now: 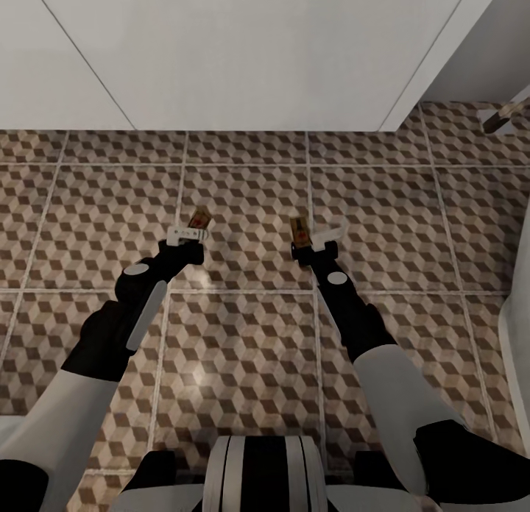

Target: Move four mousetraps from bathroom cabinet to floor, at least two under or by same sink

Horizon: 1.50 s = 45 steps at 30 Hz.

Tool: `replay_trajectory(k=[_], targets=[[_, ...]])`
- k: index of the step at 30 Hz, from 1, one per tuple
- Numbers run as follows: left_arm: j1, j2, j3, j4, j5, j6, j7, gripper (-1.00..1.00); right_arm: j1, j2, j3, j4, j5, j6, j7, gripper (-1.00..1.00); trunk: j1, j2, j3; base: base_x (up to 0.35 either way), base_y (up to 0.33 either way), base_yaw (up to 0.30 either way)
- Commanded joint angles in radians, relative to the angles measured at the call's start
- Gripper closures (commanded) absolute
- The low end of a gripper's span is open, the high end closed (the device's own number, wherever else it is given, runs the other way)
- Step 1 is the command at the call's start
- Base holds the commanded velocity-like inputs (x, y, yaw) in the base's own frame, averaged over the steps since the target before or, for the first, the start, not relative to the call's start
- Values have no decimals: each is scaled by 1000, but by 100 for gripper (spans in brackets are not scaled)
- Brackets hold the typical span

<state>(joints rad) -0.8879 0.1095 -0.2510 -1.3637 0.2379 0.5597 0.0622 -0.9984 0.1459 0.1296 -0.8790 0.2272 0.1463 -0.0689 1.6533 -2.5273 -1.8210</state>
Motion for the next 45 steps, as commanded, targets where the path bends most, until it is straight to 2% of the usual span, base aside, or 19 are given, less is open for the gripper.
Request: replay_trajectory(k=[1,3,10,14,17,20,26,33,38,45], targets=[[0,1,-2,-2,9,5,6,100,0,0,2,-1,6,7,-3,100,0,0,-4,0,0,0],[-1,1,-2,-6,8,7,6,100,0,0,2,-1,6,7,-3,100,1,-1,-12,0,0,0],[-1,1,-2,-45,7,8,7,100,0,1,2,-11,7,7,-3,100,4,-3,-12,0,0,0],[-1,1,0,-85,2,9,7,100,0,1,2,-80,7,15,-3,100,6,-3,-12,0,0,0],[0,1,1,-128,-7,23,7,100,0,0,2,-178,7,75,-3,100,6,-3,-12,0,0,0],[-1,1,4,-169,-14,58,7,100,0,0,3,-235,6,137,-2,100,6,-3,-12,0,0,0],[0,1,4,-183,-16,71,7,100,0,1,8,-275,7,159,-3,100,6,-3,-12,0,0,0],[-1,2,3,-183,-17,72,7,100,0,0,8,-288,7,163,-3,100,8,-4,-12,0,0,8],[-1,22,3,-184,-16,72,7,100,0,0,8,-288,6,164,-3,100,10,-6,-12,0,0,63],[0,28,3,-184,-16,72,7,100,0,0,8,-288,17,164,-3,100,13,-7,-12,0,0,8]])
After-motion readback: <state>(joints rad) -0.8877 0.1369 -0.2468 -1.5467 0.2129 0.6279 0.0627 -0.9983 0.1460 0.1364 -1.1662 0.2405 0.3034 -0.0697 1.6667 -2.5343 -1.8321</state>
